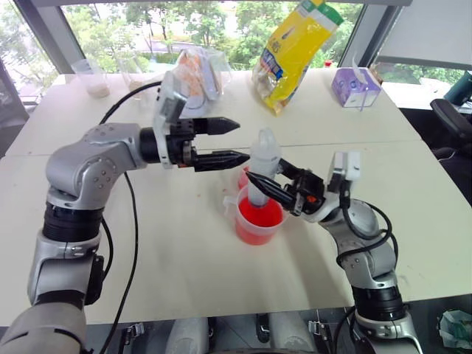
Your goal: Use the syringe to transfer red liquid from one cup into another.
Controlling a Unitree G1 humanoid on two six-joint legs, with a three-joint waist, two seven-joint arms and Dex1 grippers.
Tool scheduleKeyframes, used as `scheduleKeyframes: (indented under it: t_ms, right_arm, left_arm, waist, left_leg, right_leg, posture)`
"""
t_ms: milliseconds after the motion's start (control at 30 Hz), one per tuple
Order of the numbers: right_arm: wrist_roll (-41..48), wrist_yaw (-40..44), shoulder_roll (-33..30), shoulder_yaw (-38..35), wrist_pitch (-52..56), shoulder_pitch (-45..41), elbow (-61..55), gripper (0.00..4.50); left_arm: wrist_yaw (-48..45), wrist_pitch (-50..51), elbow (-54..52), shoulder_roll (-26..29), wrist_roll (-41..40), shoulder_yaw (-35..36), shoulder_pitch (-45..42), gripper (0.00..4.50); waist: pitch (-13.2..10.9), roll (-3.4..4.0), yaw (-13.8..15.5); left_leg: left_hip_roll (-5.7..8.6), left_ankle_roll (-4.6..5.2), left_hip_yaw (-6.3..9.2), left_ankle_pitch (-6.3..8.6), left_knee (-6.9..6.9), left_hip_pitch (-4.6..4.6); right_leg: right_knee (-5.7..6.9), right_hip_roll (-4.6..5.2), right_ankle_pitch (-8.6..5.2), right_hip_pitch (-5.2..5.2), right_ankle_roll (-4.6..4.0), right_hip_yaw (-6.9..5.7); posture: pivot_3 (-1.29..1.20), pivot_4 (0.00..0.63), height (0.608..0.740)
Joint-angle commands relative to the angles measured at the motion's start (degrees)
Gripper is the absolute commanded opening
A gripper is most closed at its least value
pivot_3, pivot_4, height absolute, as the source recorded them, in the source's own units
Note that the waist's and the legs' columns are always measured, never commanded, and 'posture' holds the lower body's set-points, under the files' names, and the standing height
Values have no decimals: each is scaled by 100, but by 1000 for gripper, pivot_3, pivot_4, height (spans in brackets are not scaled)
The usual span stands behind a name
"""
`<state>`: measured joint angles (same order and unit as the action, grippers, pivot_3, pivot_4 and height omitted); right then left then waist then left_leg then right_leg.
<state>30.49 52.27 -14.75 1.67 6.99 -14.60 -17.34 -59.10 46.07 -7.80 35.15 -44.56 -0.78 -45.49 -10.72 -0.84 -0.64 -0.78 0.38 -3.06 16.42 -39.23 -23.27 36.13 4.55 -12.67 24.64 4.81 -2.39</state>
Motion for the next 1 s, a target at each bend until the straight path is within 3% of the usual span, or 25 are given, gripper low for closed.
scheduleKeyframes:
  t_ms: [33, 200, 367, 567, 1000]
  right_arm:
    - [-60, 48, -103, 157, -8, 58, -17, 1402]
    - [69, -46, -172, 99, 94, 20, -68, 1402]
    - [138, -126, -189, 60, 153, -92, -43, 1402]
    - [127, -114, -227, 76, 174, -81, -39, 1402]
    - [100, -71, -306, 221, 221, -34, -168, 1402]
  left_arm:
    - [-172, 2, -225, 88, -127, 135, -215, 4500]
    - [-471, 9, -178, 557, -32, 272, -69, 4500]
    - [-486, -6, -74, 568, -35, 334, -146, 4500]
    - [-398, 53, -42, 328, -139, 332, -302, 4500]
    - [-397, -528, 455, -369, 579, -261, -513, 4500]
  waist:
    - [0, 0, 0]
    - [0, 0, -11]
    - [0, 0, 11]
    - [0, 0, 6]
    - [0, 0, 5]
  left_leg:
    - [0, 0, 0, 0, 0, 0]
    - [-2, 0, 0, 0, 0, 2]
    - [-1, 0, 0, 0, 0, 1]
    - [1, 0, -1, 0, -1, 0]
    - [1, 0, -1, 0, -1, 1]
  right_leg:
    - [0, 0, 0, 0, 0, 0]
    - [0, -2, 0, 0, -1, 0]
    - [0, 0, 0, 0, -1, 0]
    - [-1, 2, 0, -1, 0, 0]
    - [0, 0, 0, -1, 0, 0]
  posture:
    - [0, 150, 740]
    - [0, 150, 740]
    - [0, 150, 740]
    - [0, 150, 740]
    - [0, 150, 740]
